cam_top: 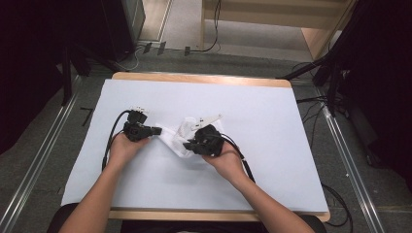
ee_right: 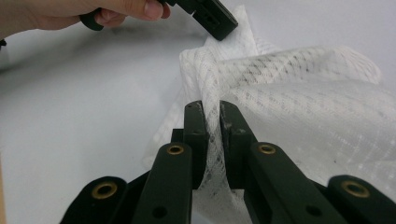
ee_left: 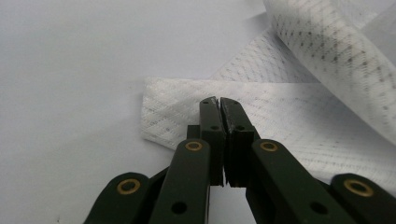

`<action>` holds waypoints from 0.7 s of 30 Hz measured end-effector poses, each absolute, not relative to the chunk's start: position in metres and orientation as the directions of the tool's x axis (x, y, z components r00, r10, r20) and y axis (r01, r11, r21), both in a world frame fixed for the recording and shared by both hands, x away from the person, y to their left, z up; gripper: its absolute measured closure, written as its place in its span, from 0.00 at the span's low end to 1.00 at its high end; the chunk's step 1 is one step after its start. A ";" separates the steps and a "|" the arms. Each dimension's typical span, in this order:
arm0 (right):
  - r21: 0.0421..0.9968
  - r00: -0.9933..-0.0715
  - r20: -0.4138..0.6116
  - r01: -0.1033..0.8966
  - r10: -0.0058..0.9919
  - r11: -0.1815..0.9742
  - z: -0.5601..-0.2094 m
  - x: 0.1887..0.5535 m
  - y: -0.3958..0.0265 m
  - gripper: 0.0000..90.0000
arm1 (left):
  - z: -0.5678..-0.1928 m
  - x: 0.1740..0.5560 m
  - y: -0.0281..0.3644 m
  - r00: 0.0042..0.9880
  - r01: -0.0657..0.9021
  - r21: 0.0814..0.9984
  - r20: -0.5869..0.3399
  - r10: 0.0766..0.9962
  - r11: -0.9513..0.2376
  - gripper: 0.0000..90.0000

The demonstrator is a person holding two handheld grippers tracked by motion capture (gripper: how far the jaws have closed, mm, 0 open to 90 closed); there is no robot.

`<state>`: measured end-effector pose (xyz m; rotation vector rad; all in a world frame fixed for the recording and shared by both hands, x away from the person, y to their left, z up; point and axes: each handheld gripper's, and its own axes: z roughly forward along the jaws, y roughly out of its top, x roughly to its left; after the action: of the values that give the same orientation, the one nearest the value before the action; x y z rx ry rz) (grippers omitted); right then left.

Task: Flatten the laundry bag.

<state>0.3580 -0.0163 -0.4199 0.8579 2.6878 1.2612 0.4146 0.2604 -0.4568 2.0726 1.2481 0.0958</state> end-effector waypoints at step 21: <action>0.709 -0.799 0.227 0.527 0.557 0.469 -0.436 0.321 -0.058 0.96 | -0.457 0.416 0.263 0.532 0.755 0.595 -0.307 0.789 -0.277 0.98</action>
<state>0.3210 -0.0576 -0.4364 0.9823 2.6610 1.2644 0.4164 0.2628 -0.4574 2.0613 1.2469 0.0618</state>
